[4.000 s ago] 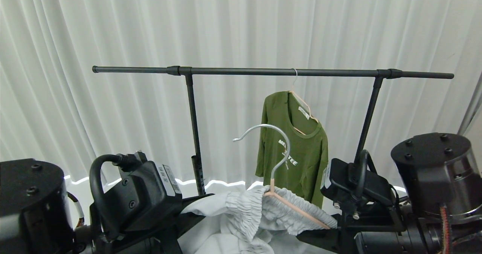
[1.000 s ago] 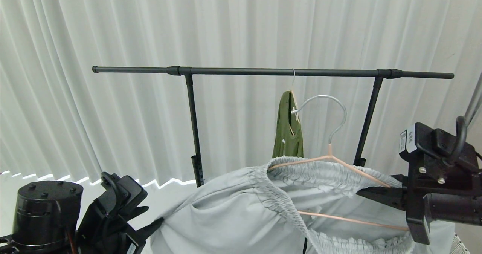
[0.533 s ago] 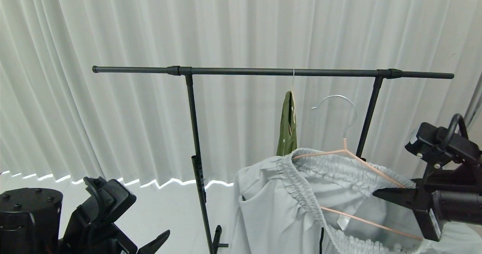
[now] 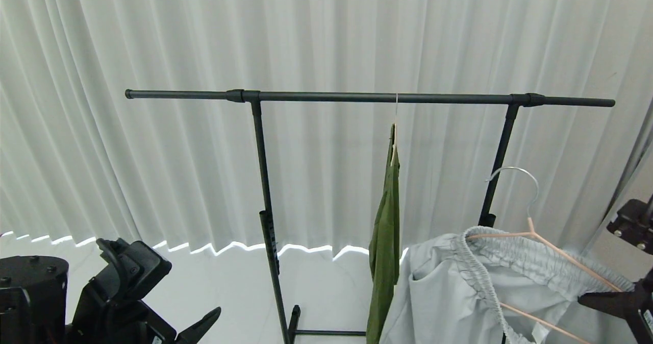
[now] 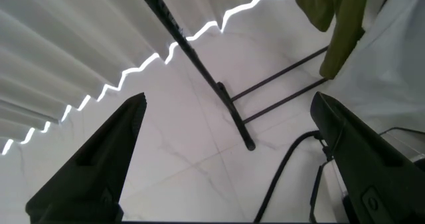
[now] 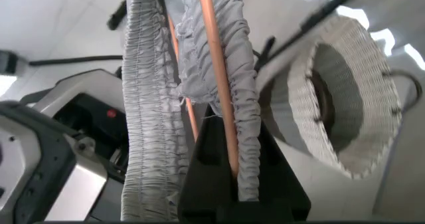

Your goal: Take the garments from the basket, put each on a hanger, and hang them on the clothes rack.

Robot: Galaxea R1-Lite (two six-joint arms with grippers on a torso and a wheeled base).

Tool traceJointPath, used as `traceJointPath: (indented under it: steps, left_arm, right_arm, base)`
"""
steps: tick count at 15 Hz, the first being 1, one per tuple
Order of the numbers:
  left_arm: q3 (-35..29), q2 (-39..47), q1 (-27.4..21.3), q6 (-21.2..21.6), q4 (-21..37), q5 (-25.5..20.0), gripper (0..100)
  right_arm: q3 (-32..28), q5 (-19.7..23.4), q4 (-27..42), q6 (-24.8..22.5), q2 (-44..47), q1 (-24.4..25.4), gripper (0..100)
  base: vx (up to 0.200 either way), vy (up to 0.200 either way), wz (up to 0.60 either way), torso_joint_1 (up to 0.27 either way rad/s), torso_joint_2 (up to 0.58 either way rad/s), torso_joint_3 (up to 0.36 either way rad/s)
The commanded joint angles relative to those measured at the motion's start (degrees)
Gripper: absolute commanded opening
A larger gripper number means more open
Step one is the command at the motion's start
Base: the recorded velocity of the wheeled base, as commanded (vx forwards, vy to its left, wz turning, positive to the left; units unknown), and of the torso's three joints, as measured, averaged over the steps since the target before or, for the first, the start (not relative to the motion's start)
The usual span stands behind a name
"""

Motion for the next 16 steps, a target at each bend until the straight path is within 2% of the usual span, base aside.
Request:
traceJointPath:
  steps: [1, 6, 10, 14, 16]
  left_arm:
    - [-0.1, 0.1, 0.1, 0.1, 0.0, 0.0, 100]
    - [-0.7, -0.8, 1.0, 0.1, 0.0, 0.3, 100]
    - [-1.9, -2.6, 1.0, 0.3, 0.0, 0.4, 100]
    - [-1.8, -2.6, 0.9, 0.2, 0.0, 0.9, 100]
    - [-1.8, -2.6, 0.7, 0.3, 0.0, 0.9, 100]
  right_arm:
    - [1.1, -0.7, 0.9, 0.0, -2.2, -4.9, 0]
    - [0.9, -4.2, 1.2, 0.0, -2.2, -11.7, 0]
    - [0.1, -3.8, -2.6, 0.1, -1.9, -17.1, 0]
    - [-2.3, -3.5, -7.4, 2.6, 0.2, -17.5, 0]
    - [-2.4, -3.4, -10.2, 2.6, 1.1, -17.4, 0]
  base:
    - [0.000, 0.000, 0.00, 0.000, 0.00, 0.000]
    - [0.000, 0.000, 0.00, 0.000, 0.00, 0.000]
    - [0.000, 0.000, 0.00, 0.000, 0.00, 0.000]
    - [0.000, 0.000, 0.00, 0.000, 0.00, 0.000]
    - [0.200, 0.000, 0.00, 0.002, 0.00, 0.000]
